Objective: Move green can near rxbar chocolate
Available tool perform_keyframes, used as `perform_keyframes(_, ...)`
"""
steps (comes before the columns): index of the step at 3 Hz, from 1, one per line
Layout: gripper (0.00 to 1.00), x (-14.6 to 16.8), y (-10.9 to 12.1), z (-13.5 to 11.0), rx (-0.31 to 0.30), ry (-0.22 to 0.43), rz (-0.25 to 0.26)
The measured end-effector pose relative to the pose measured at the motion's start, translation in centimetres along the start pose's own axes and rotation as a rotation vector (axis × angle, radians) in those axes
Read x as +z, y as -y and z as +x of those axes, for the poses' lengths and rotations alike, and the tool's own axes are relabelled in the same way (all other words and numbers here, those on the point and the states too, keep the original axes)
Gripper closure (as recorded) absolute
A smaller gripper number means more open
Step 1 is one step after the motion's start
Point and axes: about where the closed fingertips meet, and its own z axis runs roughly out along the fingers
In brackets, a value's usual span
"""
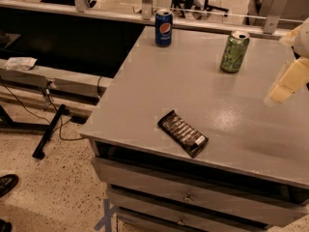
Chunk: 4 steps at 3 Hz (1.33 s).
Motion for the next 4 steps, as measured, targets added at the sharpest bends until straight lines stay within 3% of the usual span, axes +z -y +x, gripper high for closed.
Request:
perform_keyframes(1,0.00,3.3,6.5,1.3,0.147,0.143,0.056)
perform_keyframes(2,0.00,6.9,11.0,-0.3,0.229,0.309,0.085)
perform_keyframes(4,0.00,10.8,15.8,-4.6,0.284,0.546,0.124)
